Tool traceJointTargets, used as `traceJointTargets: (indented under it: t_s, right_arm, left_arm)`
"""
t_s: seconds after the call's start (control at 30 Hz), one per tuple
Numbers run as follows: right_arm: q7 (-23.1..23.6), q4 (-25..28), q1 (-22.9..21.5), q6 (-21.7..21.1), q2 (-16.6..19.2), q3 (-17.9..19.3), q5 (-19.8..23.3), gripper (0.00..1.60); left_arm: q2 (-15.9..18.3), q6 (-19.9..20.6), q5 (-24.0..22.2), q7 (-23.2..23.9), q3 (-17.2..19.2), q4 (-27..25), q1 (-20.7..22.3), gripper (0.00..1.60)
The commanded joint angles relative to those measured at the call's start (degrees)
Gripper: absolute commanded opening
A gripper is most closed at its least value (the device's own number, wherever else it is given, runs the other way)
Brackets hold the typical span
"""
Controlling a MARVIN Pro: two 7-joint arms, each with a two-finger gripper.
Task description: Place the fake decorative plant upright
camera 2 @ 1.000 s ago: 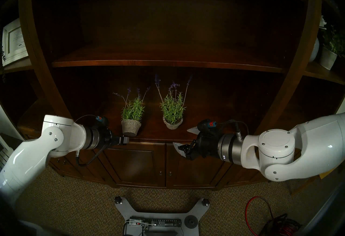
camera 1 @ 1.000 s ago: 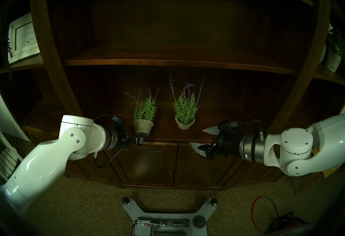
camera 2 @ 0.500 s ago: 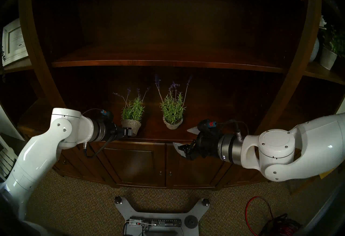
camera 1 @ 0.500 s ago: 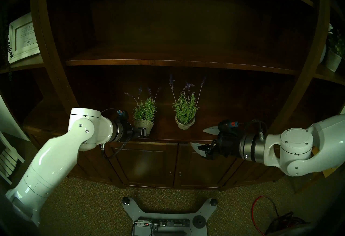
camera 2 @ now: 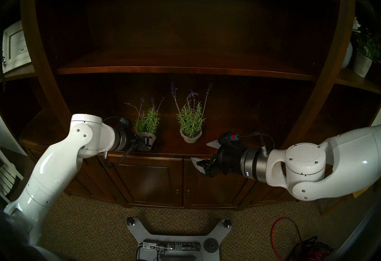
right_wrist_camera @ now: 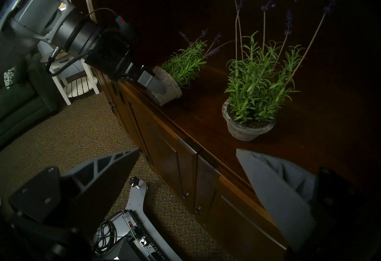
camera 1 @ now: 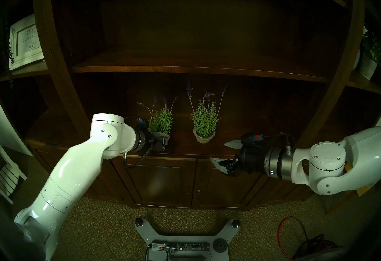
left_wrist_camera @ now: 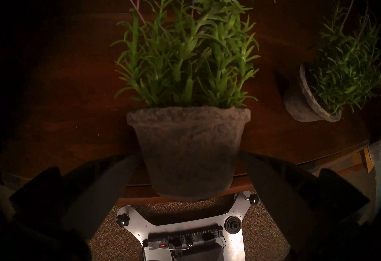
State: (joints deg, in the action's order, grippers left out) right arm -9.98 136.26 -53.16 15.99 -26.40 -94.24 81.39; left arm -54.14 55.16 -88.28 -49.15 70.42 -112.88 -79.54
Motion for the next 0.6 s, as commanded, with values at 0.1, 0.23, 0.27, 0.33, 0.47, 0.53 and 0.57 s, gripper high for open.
traceJointTargets:
  t_s: [0.1,0.23,0.27,0.33,0.47,0.53,0.57]
  right_arm:
    - [0.2,0.0,-0.6,0.4,0.1,1.0,-0.1,1.60]
    - [0.2,0.0,-0.6,0.4,0.1,1.0,-0.1,1.60]
    - [0.2,0.0,-0.6,0.4,0.1,1.0,-0.1,1.60]
    - [0.2,0.0,-0.6,0.4,0.1,1.0,-0.1,1.60]
    - [0.2,0.0,-0.6,0.4,0.1,1.0,-0.1,1.60]
    - [0.2,0.0,-0.6,0.4,0.1,1.0,-0.1,1.60]
    - [0.2,0.0,-0.6,0.4,0.1,1.0,-0.1,1.60]
  left_arm:
    - [-1.3,-0.2,-3.0,-3.1,-2.8,2.3,8.4,1.60]
    - [-0.4,-0.2,-3.7,-3.4,-4.1,3.6,9.6,1.60]
    - [0.0,-0.2,-3.9,-3.4,-4.5,3.9,10.1,1.60]
    - [1.1,-0.2,-4.3,-3.4,-5.8,4.8,11.3,1.39]
    - [3.5,-0.2,-4.5,-3.2,-8.3,6.3,13.3,1.00]
    - [4.3,-0.2,-3.9,-2.9,-8.7,6.5,13.4,0.93]
    - [5.8,-0.2,-3.8,-2.6,-10.5,7.2,14.7,0.80]
